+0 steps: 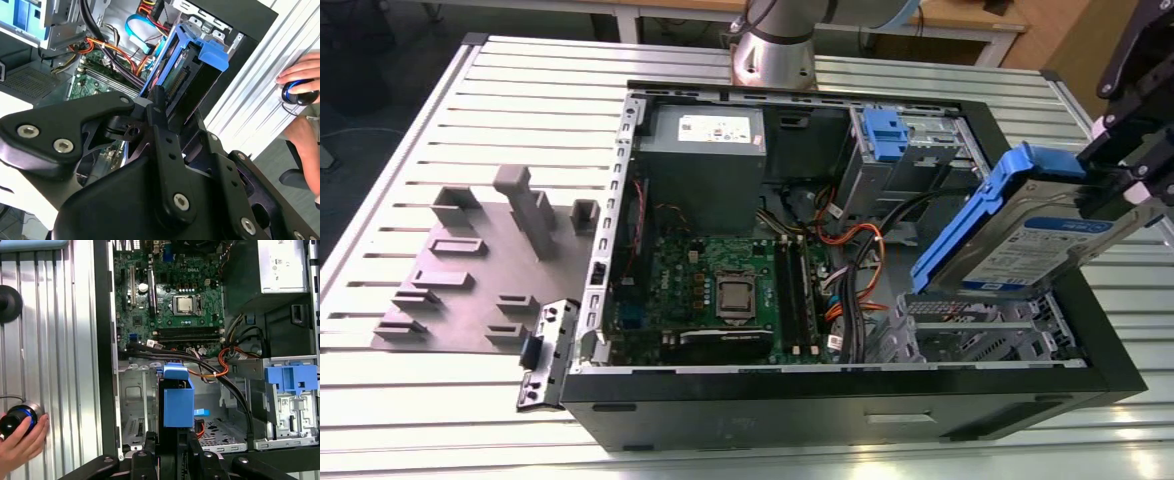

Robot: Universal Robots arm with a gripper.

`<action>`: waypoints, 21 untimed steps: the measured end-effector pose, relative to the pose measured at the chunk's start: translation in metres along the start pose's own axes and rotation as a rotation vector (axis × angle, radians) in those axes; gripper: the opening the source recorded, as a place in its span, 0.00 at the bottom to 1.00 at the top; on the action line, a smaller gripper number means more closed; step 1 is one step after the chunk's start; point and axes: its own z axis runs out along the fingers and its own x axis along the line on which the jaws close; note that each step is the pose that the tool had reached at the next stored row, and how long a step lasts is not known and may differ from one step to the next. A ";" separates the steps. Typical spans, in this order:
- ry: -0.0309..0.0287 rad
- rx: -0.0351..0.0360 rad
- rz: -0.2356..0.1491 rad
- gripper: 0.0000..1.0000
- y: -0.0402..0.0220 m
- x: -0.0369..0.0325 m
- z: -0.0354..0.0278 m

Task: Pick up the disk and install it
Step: 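Insert the disk into the insertion slot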

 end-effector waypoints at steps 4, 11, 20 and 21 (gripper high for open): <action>-0.0050 -0.0006 0.000 0.35 -0.0009 0.0026 0.0010; -0.0067 -0.0008 0.000 0.35 -0.0014 0.0074 0.0021; -0.0110 -0.0014 -0.004 0.35 -0.0020 0.0126 0.0103; -0.0110 -0.0014 -0.004 0.35 -0.0021 0.0126 0.0107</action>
